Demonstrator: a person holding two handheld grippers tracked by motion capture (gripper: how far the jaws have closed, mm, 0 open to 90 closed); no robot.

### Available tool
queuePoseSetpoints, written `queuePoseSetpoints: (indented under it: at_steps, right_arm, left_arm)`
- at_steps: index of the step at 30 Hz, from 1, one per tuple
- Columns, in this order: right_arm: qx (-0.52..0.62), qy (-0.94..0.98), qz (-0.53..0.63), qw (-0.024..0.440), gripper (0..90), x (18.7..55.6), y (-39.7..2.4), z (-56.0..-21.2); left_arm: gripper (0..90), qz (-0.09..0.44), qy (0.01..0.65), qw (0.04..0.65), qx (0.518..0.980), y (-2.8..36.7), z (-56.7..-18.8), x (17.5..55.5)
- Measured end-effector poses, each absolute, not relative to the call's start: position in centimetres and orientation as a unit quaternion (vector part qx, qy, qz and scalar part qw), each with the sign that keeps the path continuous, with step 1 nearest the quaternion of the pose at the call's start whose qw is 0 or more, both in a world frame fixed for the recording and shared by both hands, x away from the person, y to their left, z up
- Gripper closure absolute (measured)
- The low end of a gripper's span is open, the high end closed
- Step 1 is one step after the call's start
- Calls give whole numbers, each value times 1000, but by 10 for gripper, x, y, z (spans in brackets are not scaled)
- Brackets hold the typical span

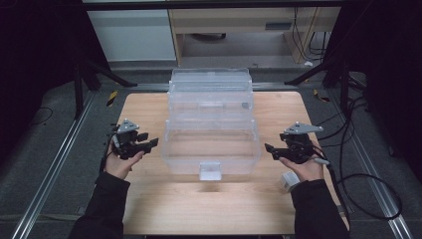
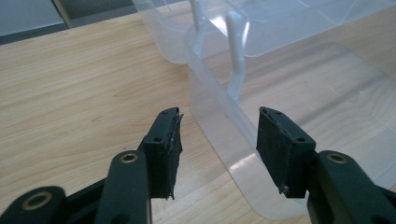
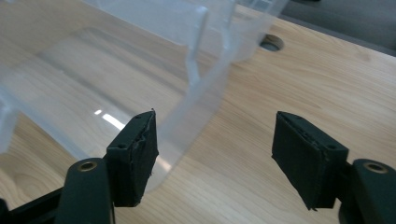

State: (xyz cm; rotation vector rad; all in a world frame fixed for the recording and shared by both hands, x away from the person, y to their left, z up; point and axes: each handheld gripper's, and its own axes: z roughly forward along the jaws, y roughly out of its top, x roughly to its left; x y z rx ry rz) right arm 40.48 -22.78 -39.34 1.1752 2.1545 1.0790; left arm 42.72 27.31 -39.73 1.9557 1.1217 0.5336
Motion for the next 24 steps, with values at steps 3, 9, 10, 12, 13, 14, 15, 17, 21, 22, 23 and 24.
queuePoseSetpoints:
  at_steps: [3, 9, 10, 12, 13, 14, 15, 17, 21, 22, 23, 24]
  right_arm:
    - [431, 784, 379, 235, 285, 401, -234, -394]
    - [460, 782, 352, 231, 239, 391, -251, -403]
    - [464, 781, 349, 231, 227, 390, -253, -404]
    - [469, 781, 341, 232, 199, 388, -256, -406]
    - [469, 782, 336, 235, 193, 386, -258, -407]
    - [474, 784, 325, 235, 173, 383, -260, -409]
    - [474, 784, 325, 235, 173, 383, -260, -409]
    - [479, 787, 313, 232, 166, 380, -262, -412]
    - [489, 791, 296, 219, 136, 373, -266, -417]
    - [495, 792, 287, 211, 119, 370, -267, -420]
    - [495, 792, 287, 211, 119, 370, -267, -420]
    - [499, 792, 282, 209, 104, 367, -268, -424]
  left_arm:
    - [467, 218, 451, 404, 765, 283, -396, 425]
    - [409, 222, 470, 396, 757, 300, -403, 422]
    - [409, 223, 472, 392, 757, 302, -404, 422]
    - [395, 221, 478, 388, 756, 305, -409, 423]
    - [389, 221, 479, 384, 758, 305, -411, 423]
    - [382, 220, 480, 380, 759, 306, -413, 424]
    - [382, 219, 482, 378, 759, 306, -414, 424]
    - [378, 217, 484, 375, 761, 306, -417, 425]
    - [368, 216, 486, 367, 763, 305, -422, 424]
    - [366, 215, 486, 365, 764, 304, -424, 423]
    - [363, 215, 486, 365, 764, 304, -424, 423]
    - [361, 215, 486, 364, 765, 304, -424, 423]
